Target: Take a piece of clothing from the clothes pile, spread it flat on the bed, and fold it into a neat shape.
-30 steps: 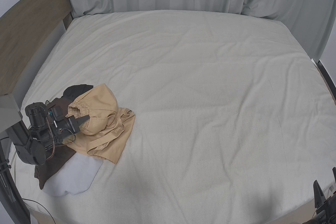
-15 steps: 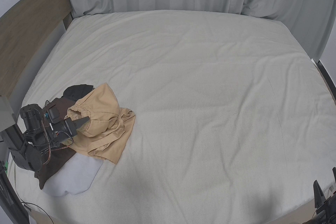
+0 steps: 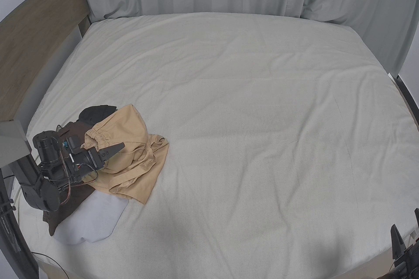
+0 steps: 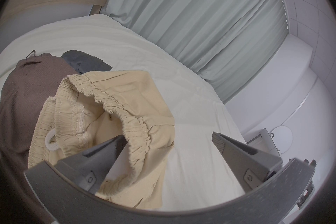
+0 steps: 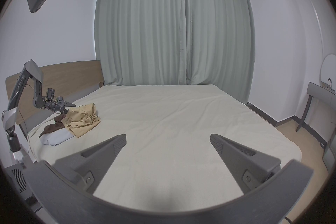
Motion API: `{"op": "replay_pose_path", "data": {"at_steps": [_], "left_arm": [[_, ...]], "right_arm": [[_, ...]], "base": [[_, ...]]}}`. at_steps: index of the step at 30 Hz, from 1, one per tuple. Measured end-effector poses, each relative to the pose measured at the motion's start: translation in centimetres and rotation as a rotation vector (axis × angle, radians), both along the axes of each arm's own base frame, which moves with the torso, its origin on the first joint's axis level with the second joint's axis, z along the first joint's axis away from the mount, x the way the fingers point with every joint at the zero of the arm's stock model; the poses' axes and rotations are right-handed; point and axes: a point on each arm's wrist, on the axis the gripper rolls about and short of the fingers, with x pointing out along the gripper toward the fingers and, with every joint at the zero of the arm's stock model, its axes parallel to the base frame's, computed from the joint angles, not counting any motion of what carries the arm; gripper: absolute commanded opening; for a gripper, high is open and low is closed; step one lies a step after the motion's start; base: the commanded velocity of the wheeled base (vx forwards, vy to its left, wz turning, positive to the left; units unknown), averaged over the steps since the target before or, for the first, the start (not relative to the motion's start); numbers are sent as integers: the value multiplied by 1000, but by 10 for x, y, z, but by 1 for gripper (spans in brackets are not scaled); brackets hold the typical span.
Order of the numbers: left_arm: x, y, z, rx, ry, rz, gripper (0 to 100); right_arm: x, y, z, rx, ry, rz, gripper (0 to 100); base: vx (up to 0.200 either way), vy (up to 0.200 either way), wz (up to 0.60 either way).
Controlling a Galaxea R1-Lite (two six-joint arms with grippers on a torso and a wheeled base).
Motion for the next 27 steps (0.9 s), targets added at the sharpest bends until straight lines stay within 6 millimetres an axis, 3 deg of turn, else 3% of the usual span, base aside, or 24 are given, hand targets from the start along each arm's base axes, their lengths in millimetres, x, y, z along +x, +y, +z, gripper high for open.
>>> {"op": "replay_pose_path", "data": {"at_steps": [2,3,15,27], "left_arm": [[1,0,-1,1,3,1,100],[1,0,-2,1,2,0,0],[3,0,-2,1,1,0,0],[-11,-6,7,-3,-86,-25,0]], "right_arm": [[0,0,0,0,0,1,100],[0,0,0,0,0,1,100],[0,0,0,0,0,1,100],[0,0,0,1,1,0,100]], "base": [[0,0,0],[0,0,0],[0,0,0],[0,0,0]]}}
